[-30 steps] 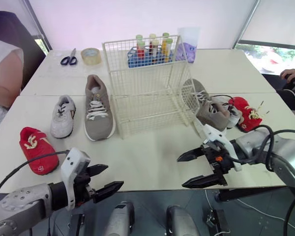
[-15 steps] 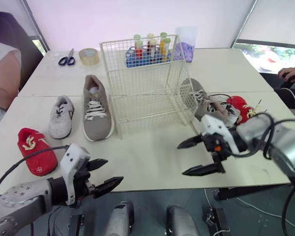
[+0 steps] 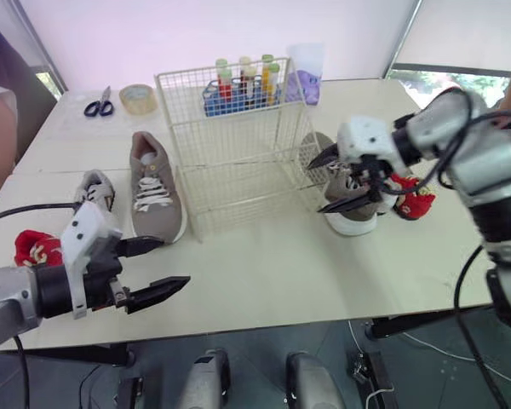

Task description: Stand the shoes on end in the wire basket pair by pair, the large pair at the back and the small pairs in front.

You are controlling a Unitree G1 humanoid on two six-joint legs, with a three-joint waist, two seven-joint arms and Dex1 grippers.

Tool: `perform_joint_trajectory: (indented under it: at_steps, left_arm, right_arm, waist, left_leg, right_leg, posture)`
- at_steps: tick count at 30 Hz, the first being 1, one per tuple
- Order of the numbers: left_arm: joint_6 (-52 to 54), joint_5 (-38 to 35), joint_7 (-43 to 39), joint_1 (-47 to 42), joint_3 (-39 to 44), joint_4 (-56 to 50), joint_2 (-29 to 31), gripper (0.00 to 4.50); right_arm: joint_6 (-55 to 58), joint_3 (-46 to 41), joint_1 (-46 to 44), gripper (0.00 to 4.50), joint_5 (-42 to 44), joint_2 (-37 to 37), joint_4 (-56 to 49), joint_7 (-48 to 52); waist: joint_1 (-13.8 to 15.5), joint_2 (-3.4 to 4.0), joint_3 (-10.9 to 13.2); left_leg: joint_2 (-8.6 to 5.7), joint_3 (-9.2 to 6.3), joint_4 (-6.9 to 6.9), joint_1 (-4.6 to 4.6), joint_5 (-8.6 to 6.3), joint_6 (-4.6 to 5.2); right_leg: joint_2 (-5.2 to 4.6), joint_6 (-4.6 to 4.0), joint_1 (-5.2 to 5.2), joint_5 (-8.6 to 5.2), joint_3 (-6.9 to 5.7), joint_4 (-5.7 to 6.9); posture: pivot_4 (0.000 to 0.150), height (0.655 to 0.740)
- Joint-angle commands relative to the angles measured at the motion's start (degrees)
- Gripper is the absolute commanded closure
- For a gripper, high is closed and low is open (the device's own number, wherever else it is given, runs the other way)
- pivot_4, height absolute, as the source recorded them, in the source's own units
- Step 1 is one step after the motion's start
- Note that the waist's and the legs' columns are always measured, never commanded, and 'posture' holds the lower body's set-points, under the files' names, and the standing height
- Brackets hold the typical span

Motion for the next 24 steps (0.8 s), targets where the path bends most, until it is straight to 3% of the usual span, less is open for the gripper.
perform_joint_trajectory:
  at_steps: [1, 5, 8, 15, 19, 24]
  left_arm:
    - [0.76, -2.8, 0.99, -0.95, 3.78, -1.48, 1.22, 0.0]
    - [1.56, -4.54, 2.88, -1.35, 5.05, -2.08, 1.67, 0.0]
    - [1.82, -5.24, 4.04, -1.05, 5.1, -2.67, 1.62, 0.0]
    - [1.64, -4.82, 5.62, -0.72, 3.67, -3.11, 1.22, 0.0]
    - [1.28, -4.25, 6.01, -1.52, 2.11, -2.76, 1.3, 0.0]
    - [0.68, -2.63, 5.85, -1.88, 0.28, -2.55, 0.53, 0.0]
  right_arm:
    - [-6.7, 0.41, -4.71, 0.03, -4.61, 3.57, 8.81, 0.03]
    - [-10.52, 0.38, -6.53, 0.03, -7.39, 7.81, 16.09, 0.14]
    - [-12.16, -0.11, -6.94, 0.8, -8.31, 9.64, 19.04, 0.58]
    - [-12.27, -1.61, -6.15, 4.39, -8.55, 10.88, 18.85, 1.69]
    - [-8.45, -2.93, -4.75, 4.39, -9.25, 10.6, 16.3, -1.26]
    - [2.24, -5.97, 0.91, 4.39, -8.84, 8.47, 3.99, -4.58]
  waist:
    - [0.02, 0.02, 0.03]
    - [0.02, 0.03, 0.05]
    - [0.0, 0.03, 0.05]
    - [0.06, 0.03, 0.05]
    - [0.06, 0.03, 0.04]
    - [0.38, 0.03, 0.04]
  left_leg:
    - [0.02, 0.01, -0.04, -0.03, 0.02, -0.02]
    - [0.25, -0.02, -0.08, -0.02, 0.06, -0.15]
    - [0.29, -0.04, -0.07, 0.04, 0.1, -0.24]
    - [0.29, -0.04, 0.01, 0.06, 0.16, -0.34]
    - [0.29, -0.05, 0.0, 0.07, 0.17, -0.37]
    - [0.29, -0.06, -0.01, 0.07, 0.18, -0.4]
  right_leg:
    - [0.03, 0.07, -0.08, 0.03, 0.0, 0.04]
    - [0.3, 0.25, -0.18, 0.08, -0.01, 0.17]
    - [0.35, 0.26, -0.18, 0.07, -0.01, 0.27]
    - [0.35, 0.33, -0.14, 0.15, -0.01, 0.31]
    - [0.35, 0.33, -0.15, 0.15, -0.01, 0.34]
    - [0.35, 0.33, -0.15, 0.15, 0.0, 0.36]
  posture:
    - [0.15, 0.74]
    - [0.15, 0.74]
    - [0.15, 0.74]
    - [0.15, 0.74]
    - [0.15, 0.74]
    - [0.15, 0.74]
